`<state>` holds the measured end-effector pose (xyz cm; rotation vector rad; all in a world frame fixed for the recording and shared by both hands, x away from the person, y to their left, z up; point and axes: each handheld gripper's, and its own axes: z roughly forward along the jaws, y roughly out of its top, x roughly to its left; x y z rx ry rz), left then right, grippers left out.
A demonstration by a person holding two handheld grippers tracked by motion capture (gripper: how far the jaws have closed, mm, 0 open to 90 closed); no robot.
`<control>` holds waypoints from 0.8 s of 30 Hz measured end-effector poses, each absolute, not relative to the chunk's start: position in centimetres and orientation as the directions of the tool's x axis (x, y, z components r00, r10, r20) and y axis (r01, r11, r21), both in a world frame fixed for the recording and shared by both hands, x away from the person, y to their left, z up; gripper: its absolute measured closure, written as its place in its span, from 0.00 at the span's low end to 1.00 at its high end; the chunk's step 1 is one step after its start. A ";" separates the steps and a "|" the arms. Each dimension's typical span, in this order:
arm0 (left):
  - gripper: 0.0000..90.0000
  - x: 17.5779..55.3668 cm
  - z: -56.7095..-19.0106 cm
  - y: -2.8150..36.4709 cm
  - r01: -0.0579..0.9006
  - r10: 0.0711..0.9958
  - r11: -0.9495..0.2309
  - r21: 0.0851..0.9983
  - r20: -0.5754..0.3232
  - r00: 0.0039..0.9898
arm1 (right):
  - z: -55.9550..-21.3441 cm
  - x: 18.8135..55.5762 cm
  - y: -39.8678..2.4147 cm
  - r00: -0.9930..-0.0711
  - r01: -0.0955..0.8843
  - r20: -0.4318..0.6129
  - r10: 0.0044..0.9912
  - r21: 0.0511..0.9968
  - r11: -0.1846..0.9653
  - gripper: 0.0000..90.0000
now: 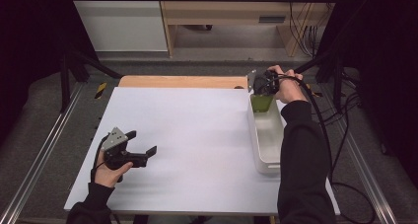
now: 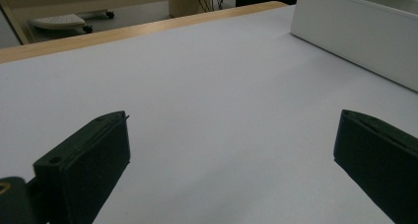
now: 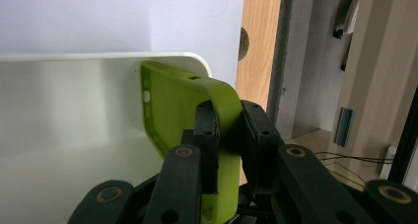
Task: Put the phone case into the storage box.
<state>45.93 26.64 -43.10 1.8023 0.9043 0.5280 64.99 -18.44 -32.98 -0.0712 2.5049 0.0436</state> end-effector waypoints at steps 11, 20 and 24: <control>0.00 46.0 -43.1 26.7 0.341 0.782 -0.205 0.917 -0.056 0.621 | -33.1 65.3 -18.4 -0.798 -0.057 -0.602 -0.032 0.022 0.998 0.86; 0.00 46.0 -43.1 26.7 0.341 0.783 -0.208 0.917 -0.052 0.620 | -33.1 65.6 -18.5 -0.797 -0.060 -0.603 -0.032 0.027 0.998 0.86; 0.00 46.0 -43.1 26.8 0.339 0.783 -0.208 0.917 -0.052 0.620 | -33.1 65.6 -18.5 -0.797 -0.056 -0.603 -0.030 0.024 0.998 0.86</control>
